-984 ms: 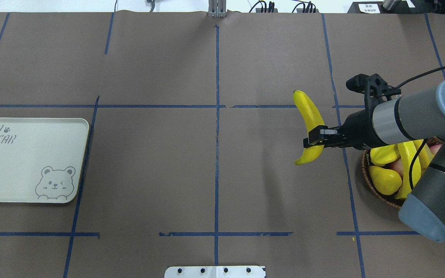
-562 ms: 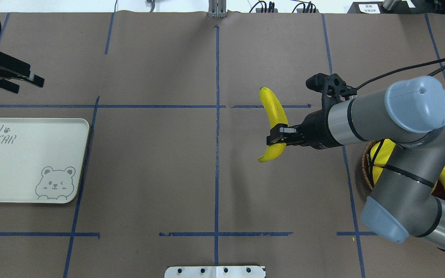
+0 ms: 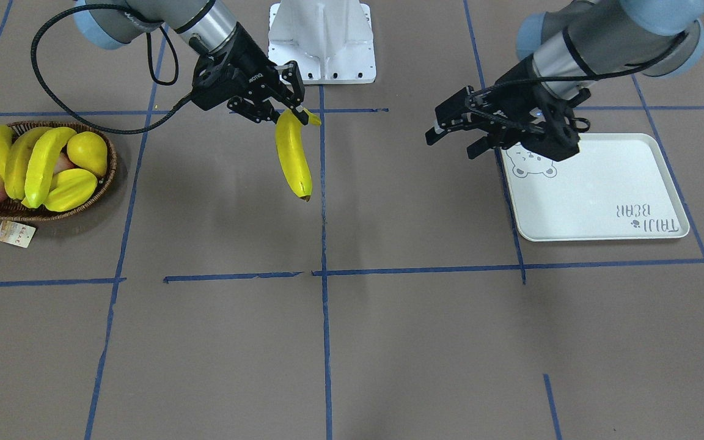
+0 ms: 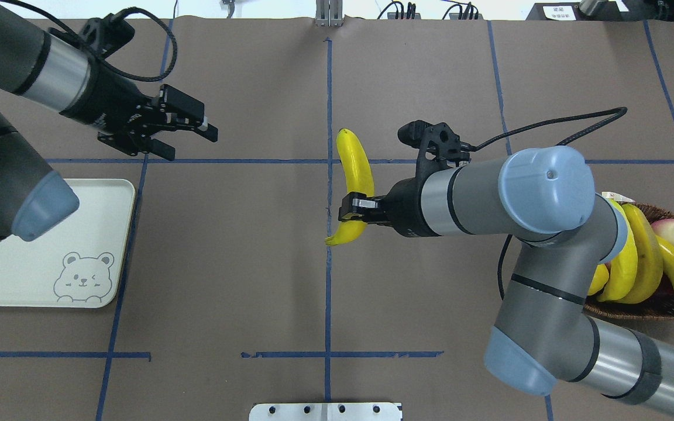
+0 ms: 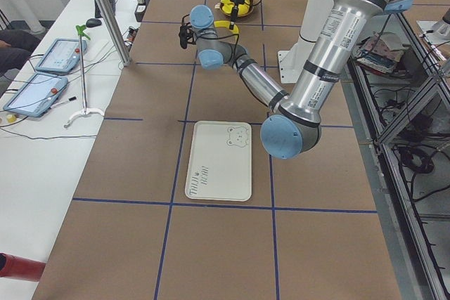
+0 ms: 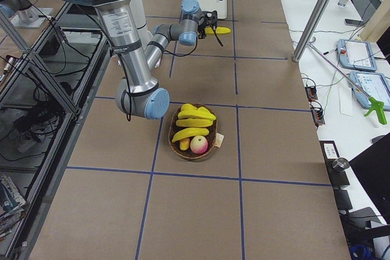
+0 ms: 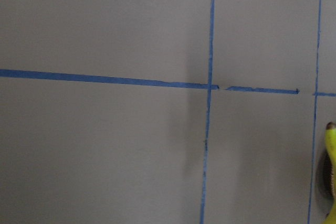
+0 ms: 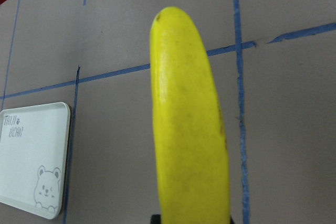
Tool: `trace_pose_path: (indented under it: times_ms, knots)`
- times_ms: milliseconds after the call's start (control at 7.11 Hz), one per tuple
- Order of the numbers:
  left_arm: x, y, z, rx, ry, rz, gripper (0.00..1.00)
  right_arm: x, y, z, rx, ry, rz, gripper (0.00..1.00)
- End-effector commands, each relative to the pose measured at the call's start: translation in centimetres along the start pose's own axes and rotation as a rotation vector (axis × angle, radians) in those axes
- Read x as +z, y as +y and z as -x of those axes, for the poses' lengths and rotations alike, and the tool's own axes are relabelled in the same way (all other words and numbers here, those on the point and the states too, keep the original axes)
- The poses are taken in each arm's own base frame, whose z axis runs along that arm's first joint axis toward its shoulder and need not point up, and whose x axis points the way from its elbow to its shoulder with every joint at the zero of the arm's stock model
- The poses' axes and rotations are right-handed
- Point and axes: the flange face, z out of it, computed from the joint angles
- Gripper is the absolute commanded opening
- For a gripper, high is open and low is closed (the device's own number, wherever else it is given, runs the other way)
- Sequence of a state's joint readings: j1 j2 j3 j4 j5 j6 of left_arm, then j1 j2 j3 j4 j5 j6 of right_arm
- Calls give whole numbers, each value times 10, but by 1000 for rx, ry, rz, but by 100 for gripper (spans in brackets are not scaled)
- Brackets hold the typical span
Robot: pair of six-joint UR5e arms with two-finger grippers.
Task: Transfer all bananas from basket to plate
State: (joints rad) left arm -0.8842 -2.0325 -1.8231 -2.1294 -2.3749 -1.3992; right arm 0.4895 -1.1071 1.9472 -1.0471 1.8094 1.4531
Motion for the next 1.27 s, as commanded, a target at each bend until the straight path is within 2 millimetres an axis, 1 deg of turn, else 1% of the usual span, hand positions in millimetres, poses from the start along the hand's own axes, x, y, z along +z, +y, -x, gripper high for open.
trace_pose_path:
  times_ms: [0, 141, 281, 422, 703, 984, 1125]
  knots:
    - [32, 18, -58, -58, 45, -65, 99, 27, 14, 23, 20, -33, -29, 5]
    - [49, 30, -74, -80, 57, -94, 99, 28, 14, 25, 19, -40, -30, 5]
    - [71, 47, -84, -69, 59, -99, 96, 28, 16, 26, 29, -42, -27, 5]
    - [82, 52, -91, -65, 60, -111, 96, 28, 17, 27, 30, -45, -27, 5]
    - [102, 45, -102, -71, 48, -105, 92, 28, 21, 36, 31, -59, -21, 5]
    - [106, 43, -100, -76, 40, -103, 82, 27, 22, 38, 34, -65, -20, 5]
    - [111, 45, -99, -78, 34, -97, 74, 26, 22, 38, 34, -67, -21, 5]
